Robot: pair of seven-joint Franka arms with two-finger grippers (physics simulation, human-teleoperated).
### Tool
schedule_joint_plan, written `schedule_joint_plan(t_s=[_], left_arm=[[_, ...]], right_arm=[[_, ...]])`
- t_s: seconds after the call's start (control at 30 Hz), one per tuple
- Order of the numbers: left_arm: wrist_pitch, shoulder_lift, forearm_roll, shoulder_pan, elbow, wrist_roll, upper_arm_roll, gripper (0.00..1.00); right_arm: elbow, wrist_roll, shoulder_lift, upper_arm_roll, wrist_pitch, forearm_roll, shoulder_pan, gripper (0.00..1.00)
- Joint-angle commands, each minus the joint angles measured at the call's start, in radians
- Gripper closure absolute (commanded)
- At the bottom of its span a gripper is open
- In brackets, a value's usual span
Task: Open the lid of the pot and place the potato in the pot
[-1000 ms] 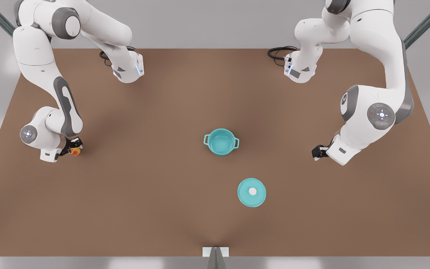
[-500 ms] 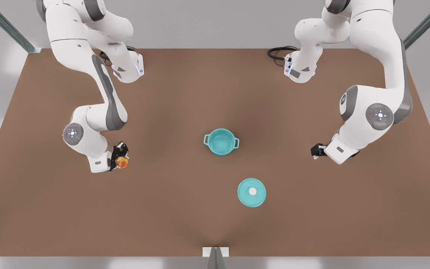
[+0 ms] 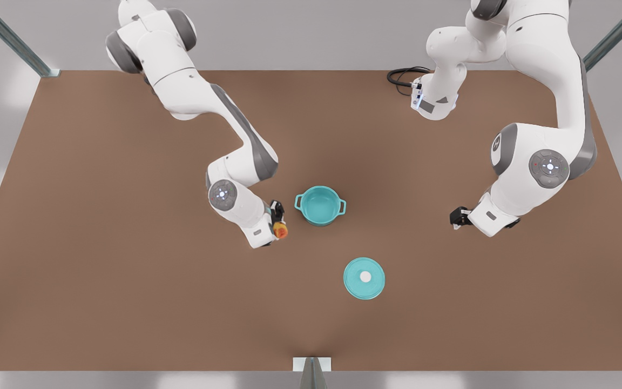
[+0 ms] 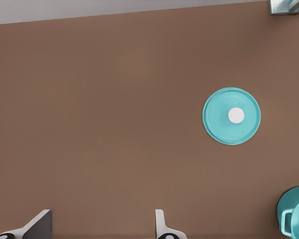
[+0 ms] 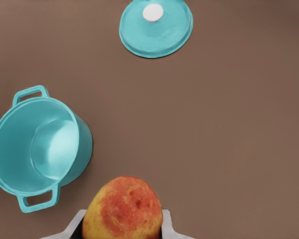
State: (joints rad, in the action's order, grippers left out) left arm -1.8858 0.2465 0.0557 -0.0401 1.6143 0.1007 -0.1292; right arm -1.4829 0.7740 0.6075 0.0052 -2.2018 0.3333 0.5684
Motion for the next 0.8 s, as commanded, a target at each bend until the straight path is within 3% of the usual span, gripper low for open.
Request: schedule_joint_plan(t_s=[0.0,0.47,0.77], left_arm=[[0.001,-0.001,0.001,0.000,-0.001,-0.019,-0.001,0.00],[0.011,-0.003,0.001,-0.001,0.007,-0.015,-0.001,0.00],[0.027,0.002,-0.002,-0.006,-0.007,-0.018,-0.003,0.00]], right_arm=[[0.041,-0.252,0.017,-0.001,-0.010,0.003,0.034,0.52],[0.096,-0.467,0.167,-0.001,-0.243,0.046,0.237,0.53],[-0.054,-0.506,0.075,0.009,-0.243,0.053,0.245,0.53]])
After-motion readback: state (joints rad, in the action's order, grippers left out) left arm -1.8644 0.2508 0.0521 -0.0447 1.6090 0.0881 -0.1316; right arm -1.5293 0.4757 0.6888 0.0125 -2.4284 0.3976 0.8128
